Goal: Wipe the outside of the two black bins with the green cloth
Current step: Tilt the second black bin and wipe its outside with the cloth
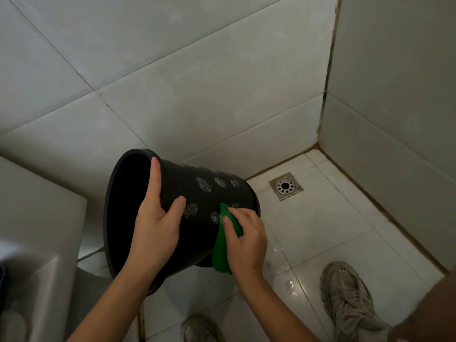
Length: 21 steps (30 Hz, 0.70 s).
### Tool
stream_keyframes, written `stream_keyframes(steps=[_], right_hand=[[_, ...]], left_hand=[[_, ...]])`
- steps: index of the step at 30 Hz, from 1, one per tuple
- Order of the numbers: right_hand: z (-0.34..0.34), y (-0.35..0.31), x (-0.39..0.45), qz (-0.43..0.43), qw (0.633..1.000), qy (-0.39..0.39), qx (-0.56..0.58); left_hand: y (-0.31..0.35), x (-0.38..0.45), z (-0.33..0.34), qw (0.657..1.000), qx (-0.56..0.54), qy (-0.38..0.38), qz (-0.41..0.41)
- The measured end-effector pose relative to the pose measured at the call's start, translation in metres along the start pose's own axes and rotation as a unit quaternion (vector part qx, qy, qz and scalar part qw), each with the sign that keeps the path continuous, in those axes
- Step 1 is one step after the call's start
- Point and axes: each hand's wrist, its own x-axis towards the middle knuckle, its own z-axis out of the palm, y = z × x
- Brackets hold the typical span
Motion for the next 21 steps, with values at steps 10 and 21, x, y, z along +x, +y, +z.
stream_keyframes(steps=[10,21], right_hand=[[0.006,0.001,0.002,-0.05,0.998,0.023,-0.006],[0.005,-0.018,-0.017,-0.112,0.994,0.008,-0.007]], left_hand=[[-0.006,-0.003,0.003,1.0,-0.031,0.001,0.003],[-0.006,0.0,0.003,0.999,-0.047,0.007,0.002]])
